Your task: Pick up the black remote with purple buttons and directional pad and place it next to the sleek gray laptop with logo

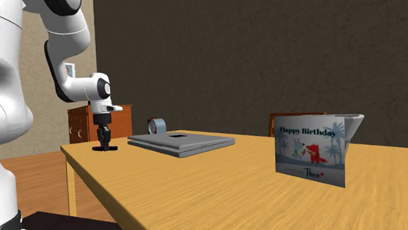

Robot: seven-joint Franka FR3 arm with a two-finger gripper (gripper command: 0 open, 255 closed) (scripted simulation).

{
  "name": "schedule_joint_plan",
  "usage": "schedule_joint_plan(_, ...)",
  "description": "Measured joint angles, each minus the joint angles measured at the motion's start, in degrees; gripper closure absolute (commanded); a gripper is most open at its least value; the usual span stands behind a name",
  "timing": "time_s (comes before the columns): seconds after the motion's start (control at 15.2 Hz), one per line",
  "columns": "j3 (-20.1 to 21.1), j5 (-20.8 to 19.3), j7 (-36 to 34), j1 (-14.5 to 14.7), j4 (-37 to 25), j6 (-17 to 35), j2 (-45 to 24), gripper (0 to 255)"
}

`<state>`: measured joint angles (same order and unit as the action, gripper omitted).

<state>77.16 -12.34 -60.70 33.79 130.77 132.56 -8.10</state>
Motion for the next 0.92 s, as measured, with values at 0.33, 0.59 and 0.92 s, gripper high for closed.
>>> schedule_joint_plan(0.33,-0.05,-0.07,-0.06,0.07,0.02,0.04,-0.04,0)
schedule_joint_plan(0.59,-0.06,-0.08,-0.06,0.07,0.02,0.04,-0.04,0)
schedule_joint_plan(0.92,1.67,25.55,18.53,-3.94,-1.93,-5.37,18.64,0)
